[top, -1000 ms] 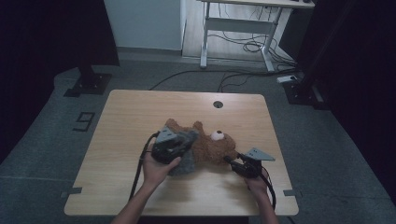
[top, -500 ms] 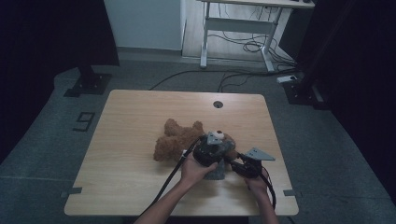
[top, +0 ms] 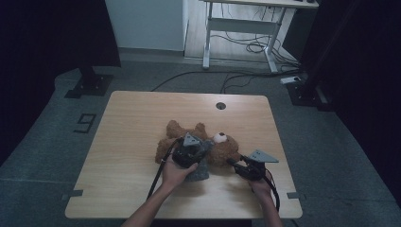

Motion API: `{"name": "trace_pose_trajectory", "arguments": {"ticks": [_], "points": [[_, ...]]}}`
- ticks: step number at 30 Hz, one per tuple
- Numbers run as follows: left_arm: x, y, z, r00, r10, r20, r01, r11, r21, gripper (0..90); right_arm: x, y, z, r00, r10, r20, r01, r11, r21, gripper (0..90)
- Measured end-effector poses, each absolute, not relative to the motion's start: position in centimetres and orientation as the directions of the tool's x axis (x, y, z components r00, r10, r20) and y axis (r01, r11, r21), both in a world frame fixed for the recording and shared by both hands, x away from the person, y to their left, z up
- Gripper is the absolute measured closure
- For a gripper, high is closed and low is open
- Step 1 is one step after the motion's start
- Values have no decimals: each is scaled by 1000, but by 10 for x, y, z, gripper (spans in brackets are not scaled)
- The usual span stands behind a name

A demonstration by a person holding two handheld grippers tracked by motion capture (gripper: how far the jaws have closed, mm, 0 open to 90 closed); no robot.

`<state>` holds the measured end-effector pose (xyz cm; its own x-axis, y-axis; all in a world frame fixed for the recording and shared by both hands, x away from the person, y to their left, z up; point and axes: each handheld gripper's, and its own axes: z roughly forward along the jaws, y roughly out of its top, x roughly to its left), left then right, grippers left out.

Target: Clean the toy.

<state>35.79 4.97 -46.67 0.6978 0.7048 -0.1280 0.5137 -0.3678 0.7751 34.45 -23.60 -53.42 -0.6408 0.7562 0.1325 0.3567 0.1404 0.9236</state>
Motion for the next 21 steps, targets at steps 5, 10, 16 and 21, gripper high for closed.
{"name": "trace_pose_trajectory", "arguments": {"ticks": [5,10,16,21], "points": [[354,78,-465,678,722,-138,519,-338,785,764,345,-236,-534,-643,754,133,356,141,924,583],[353,107,-464,645,754,-123,520,-316,794,762,345,-237,-534,-642,755,135,357,139,924,582],[354,142,-467,594,795,-126,545,-282,790,761,345,-237,-535,-641,756,137,355,134,925,582],[356,159,-474,570,813,-116,561,-282,778,761,346,-237,-535,-639,756,138,354,129,926,582]]}}
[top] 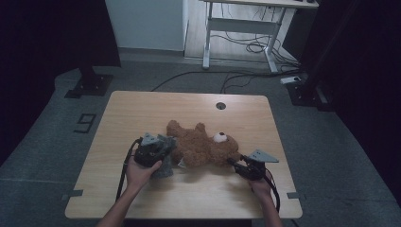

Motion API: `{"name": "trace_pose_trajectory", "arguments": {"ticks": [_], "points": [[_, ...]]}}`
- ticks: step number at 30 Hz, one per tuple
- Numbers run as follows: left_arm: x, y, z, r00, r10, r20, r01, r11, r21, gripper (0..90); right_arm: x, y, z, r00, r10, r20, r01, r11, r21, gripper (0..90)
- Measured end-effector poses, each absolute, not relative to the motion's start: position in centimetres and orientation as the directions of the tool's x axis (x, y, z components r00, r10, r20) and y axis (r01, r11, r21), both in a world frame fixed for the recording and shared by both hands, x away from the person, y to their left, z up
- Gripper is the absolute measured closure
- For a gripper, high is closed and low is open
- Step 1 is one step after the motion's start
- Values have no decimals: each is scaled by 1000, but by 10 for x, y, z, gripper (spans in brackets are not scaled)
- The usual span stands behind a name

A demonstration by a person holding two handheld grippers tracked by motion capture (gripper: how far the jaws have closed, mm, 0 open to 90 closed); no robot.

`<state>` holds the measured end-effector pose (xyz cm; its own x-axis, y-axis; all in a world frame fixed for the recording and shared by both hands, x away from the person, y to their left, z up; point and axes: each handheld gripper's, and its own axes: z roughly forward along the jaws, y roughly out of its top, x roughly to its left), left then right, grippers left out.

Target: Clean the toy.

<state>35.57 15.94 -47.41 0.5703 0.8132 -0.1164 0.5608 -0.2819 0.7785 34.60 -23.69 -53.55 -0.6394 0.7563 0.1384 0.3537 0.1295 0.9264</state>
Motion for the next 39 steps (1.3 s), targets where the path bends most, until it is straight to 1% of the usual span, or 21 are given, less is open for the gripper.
{"name": "trace_pose_trajectory", "arguments": {"ticks": [4,5,8,10,13,18,21,23,25,27,28,29,30,31,32,33,36,39], "points": [[357,173,-481,540,840,-63,570,-309,761,759,346,-237,-536,-642,752,145,352,121,928,582],[357,173,-481,540,840,-63,570,-309,761,759,346,-237,-536,-642,752,145,352,121,928,582],[359,188,-487,498,864,-70,599,-284,749,761,347,-238,-537,-643,752,146,353,121,928,582],[361,196,-489,476,874,-97,613,-251,749,762,347,-238,-537,-641,753,150,354,117,928,582],[361,198,-482,488,865,-119,599,-233,766,762,347,-238,-537,-640,754,148,351,116,929,582],[359,182,-451,530,842,-102,526,-233,818,763,347,-238,-538,-633,761,143,344,111,932,582],[362,173,-432,560,820,-115,492,-218,843,764,348,-238,-539,-628,766,138,334,105,937,585],[366,165,-422,577,807,-127,482,-212,850,764,350,-238,-540,-623,769,139,327,95,940,587],[374,153,-413,601,782,-165,485,-193,853,764,352,-238,-541,-621,771,140,324,90,942,588],[382,142,-408,621,762,-184,486,-189,853,764,354,-238,-541,-619,773,138,320,88,943,588],[390,127,-404,637,746,-191,488,-199,850,764,355,-239,-541,-619,773,138,320,88,943,587],[390,127,-404,637,746,-191,488,-199,850,765,355,-239,-541,-619,773,138,320,88,943,587],[396,110,-402,653,735,-182,485,-221,846,765,355,-239,-541,-620,774,132,318,94,943,587],[396,110,-402,653,735,-182,485,-221,846,765,355,-239,-541,-620,773,131,319,96,943,587],[402,94,-403,661,731,-169,488,-248,837,765,355,-239,-541,-621,773,131,319,96,943,587],[402,94,-403,661,731,-169,488,-248,837,765,355,-239,-541,-621,773,131,319,96,943,587],[409,74,-411,659,739,-140,513,-305,803,763,354,-239,-541,-623,773,124,316,103,943,586],[413,64,-421,649,753,-111,536,-349,769,762,354,-239,-541,-625,771,119,314,110,943,584]]}}
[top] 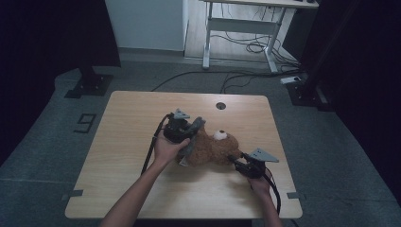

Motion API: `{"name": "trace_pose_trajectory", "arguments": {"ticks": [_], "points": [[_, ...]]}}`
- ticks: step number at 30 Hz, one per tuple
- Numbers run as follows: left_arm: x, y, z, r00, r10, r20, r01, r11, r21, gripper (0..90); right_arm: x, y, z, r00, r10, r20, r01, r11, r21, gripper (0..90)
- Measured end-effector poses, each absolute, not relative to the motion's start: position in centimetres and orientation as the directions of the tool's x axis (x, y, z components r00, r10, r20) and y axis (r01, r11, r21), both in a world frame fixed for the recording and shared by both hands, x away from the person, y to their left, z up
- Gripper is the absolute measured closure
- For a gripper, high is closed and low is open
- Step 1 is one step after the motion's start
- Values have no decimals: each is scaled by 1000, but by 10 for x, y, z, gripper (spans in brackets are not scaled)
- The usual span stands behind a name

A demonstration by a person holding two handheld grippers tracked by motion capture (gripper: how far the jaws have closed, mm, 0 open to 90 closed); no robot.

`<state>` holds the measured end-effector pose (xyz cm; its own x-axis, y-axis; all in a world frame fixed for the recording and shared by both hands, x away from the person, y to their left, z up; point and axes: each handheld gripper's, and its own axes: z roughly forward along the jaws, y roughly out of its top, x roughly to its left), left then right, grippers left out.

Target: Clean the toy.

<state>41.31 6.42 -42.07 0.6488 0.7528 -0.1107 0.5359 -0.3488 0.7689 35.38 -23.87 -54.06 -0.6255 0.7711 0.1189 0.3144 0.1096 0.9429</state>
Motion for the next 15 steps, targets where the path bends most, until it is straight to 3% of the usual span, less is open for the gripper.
{"name": "trace_pose_trajectory", "arguments": {"ticks": [6,15], "points": [[411,65,-430,649,758,-61,554,-417,721,762,353,-239,-540,-630,768,111,312,120,942,573],[406,75,-448,653,744,-142,593,-386,706,769,342,-233,-532,-593,800,93,286,102,953,435]]}}
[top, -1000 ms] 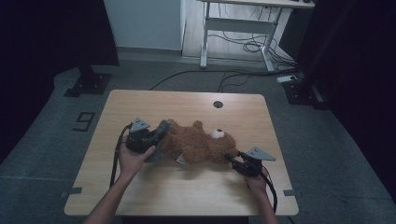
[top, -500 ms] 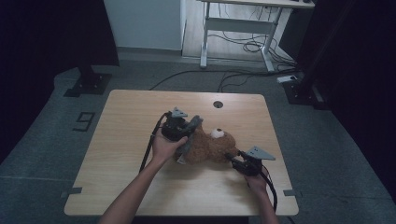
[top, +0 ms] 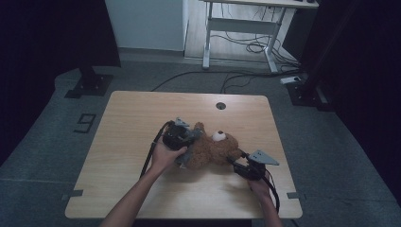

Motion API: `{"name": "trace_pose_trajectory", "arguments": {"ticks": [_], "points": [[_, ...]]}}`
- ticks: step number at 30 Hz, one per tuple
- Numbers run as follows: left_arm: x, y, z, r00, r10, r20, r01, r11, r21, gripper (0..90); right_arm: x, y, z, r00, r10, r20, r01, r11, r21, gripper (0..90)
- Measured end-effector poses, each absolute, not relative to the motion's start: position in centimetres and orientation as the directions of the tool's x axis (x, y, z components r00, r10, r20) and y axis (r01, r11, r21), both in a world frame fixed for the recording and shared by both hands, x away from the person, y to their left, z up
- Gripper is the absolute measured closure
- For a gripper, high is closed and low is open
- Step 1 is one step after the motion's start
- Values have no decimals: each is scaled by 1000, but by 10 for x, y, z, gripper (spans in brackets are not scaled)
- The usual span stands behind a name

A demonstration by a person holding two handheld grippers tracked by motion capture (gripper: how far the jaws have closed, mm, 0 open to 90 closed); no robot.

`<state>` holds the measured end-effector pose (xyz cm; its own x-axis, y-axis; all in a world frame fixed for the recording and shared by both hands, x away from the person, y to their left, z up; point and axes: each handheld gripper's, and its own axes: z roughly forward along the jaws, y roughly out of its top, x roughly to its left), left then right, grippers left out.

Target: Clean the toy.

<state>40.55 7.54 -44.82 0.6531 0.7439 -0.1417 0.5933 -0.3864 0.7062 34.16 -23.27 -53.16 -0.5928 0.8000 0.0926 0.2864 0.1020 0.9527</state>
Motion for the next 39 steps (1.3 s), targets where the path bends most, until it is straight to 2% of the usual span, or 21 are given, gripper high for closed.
{"name": "trace_pose_trajectory", "arguments": {"ticks": [5,9,10,11,17,19,21,25,29,30,31,32,36,39], "points": [[399,84,-458,648,733,-208,605,-329,725,780,339,-232,-523,-579,804,135,273,35,961,384],[389,86,-466,650,731,-207,592,-316,742,786,344,-228,-509,-585,794,163,289,16,957,283],[387,87,-467,651,730,-209,590,-313,744,787,350,-223,-503,-579,798,166,305,23,952,209],[385,87,-467,654,728,-208,588,-316,745,787,350,-223,-503,-579,798,166,305,23,952,209],[372,93,-475,663,709,-239,587,-295,754,789,373,-202,-508,-564,799,209,449,85,889,83],[366,95,-479,664,704,-250,586,-284,759,791,376,-195,-512,-556,810,186,471,123,873,23],[361,97,-483,665,696,-272,592,-269,759,793,377,-189,-517,-540,826,163,517,172,838,0],[353,100,-489,671,685,-284,591,-262,763,793,378,-190,-521,-521,832,191,579,180,795,23],[348,102,-496,673,681,-289,589,-257,766,794,374,-191,-523,-537,824,179,555,186,811,120],[346,100,-497,678,685,-267,576,-270,771,795,371,-190,-523,-550,821,154,540,209,815,175],[346,100,-497,678,685,-267,576,-270,771,795,371,-190,-523,-550,821,154,540,209,815,175],[346,97,-497,678,695,-241,564,-281,776,795,371,-189,-521,-569,813,124,520,240,820,225],[351,91,-497,669,711,-218,554,-281,783,794,378,-188,-521,-572,818,59,474,271,838,274],[359,88,-498,651,719,-243,570,-252,782,792,381,-187,-522,-566,825,12,438,289,851,286]]}}
